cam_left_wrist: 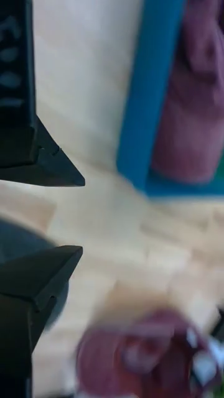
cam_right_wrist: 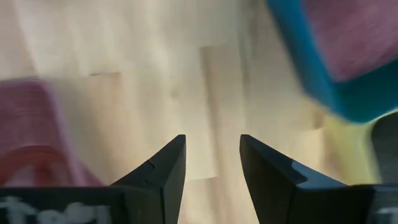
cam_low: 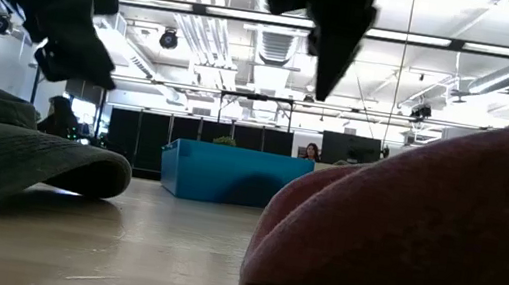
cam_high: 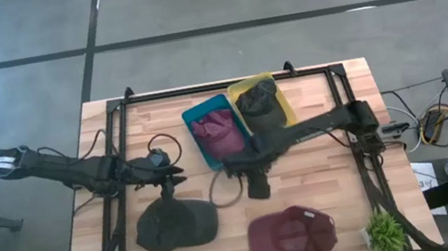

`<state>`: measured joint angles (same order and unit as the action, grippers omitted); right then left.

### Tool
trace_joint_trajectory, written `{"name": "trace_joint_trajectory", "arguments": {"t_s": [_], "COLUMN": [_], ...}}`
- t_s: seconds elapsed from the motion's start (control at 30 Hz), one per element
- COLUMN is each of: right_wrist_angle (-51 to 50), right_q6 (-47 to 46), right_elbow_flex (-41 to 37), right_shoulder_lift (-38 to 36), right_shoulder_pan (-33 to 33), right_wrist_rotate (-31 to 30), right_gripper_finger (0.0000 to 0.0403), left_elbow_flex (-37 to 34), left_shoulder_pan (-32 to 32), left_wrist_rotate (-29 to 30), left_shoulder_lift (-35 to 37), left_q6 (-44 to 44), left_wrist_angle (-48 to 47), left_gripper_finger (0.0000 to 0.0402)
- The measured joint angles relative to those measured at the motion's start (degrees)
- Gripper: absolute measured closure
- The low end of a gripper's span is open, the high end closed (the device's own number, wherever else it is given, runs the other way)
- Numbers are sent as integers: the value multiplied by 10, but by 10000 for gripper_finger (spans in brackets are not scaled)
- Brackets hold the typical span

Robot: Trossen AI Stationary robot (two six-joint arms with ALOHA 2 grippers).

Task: Pick & Place hat
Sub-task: Put the red cap into the blue bin

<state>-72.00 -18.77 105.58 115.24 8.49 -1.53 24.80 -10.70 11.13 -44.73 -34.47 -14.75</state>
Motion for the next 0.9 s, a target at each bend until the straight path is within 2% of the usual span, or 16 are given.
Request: {"name": "trace_joint_trajectory", "arguments": {"t_s": [0.1,0.23,0.5,0.67,0.83,0.9], "right_wrist_angle": [23,44,35,-2,-62,-74], "right_q6": [-63,-116,-175,-225,-311,-352], "right_elbow_flex": [-42,-69,-87,-92,-101,-106], "right_shoulder_lift": [-26,-43,-45,-48,-56,-61], "right_shoulder_pan": [37,93,190,242,297,319], "right_wrist_rotate": [2,23,35,-9,-60,-61], "right_gripper_finger": [257,261,255,257,263,266], "left_elbow_flex": [0,0,8,69,173,219], "left_shoulder_pan": [-19,-58,-144,-159,-163,-164], "left_wrist_rotate": [-29,-36,-37,-36,-36,-36], "left_shoulder_lift": [-10,-43,-172,-272,-378,-421], "left_q6": [27,44,43,13,35,47], "left_wrist_angle": [42,83,220,227,230,228], "left_gripper_finger": [243,243,243,243,243,243]}}
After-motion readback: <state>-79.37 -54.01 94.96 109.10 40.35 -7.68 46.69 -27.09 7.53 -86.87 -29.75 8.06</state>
